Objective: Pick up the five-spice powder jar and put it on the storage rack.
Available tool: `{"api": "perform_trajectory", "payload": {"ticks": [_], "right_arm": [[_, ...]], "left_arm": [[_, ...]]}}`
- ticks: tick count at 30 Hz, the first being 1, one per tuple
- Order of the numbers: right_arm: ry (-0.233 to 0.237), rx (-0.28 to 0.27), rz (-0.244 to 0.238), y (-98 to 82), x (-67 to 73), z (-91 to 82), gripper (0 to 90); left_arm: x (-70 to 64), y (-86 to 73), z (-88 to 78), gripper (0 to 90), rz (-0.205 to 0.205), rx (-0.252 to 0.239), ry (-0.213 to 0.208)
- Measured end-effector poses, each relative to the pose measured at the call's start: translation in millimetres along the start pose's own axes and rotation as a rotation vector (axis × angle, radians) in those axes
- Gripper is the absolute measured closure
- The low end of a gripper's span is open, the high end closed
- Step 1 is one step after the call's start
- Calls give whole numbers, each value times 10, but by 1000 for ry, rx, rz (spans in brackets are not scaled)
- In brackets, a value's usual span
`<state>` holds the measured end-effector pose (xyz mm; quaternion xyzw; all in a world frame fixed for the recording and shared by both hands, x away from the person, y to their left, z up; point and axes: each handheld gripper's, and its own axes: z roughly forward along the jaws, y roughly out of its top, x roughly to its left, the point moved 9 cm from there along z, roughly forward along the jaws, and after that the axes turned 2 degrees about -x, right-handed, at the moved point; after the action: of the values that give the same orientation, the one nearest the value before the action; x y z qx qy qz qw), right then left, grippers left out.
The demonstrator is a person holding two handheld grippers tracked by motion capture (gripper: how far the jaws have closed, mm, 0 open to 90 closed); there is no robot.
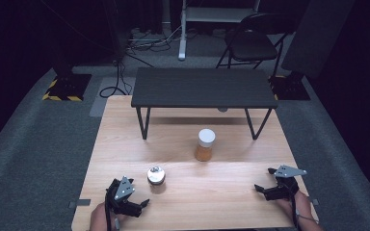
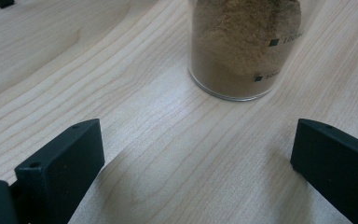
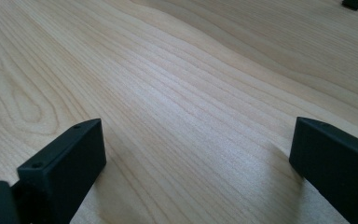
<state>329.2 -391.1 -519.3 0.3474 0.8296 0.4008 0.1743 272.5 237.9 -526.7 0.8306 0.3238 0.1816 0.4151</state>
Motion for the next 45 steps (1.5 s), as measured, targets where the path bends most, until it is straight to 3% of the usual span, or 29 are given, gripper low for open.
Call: {"api": "perform_trajectory", "payload": {"ticks": [22, 28, 33, 39, 45], "right_arm": [[-2, -2, 2, -1, 1, 3, 31], [-3, -2, 3, 1, 0, 5, 31], [-4, -1, 5, 5, -2, 8, 31], [-5, 0, 7, 8, -3, 10, 31], [-5, 0, 7, 7, -4, 10, 31]], "left_arm": [[5, 2, 3, 22, -11, 3, -2], [-21, 6, -4, 15, 13, 0, 7], [-22, 27, -20, 2, 4, 14, 2], [-11, 62, -181, 1, -23, -15, 8], [-34, 146, -438, 2, -31, -85, 21]]}}
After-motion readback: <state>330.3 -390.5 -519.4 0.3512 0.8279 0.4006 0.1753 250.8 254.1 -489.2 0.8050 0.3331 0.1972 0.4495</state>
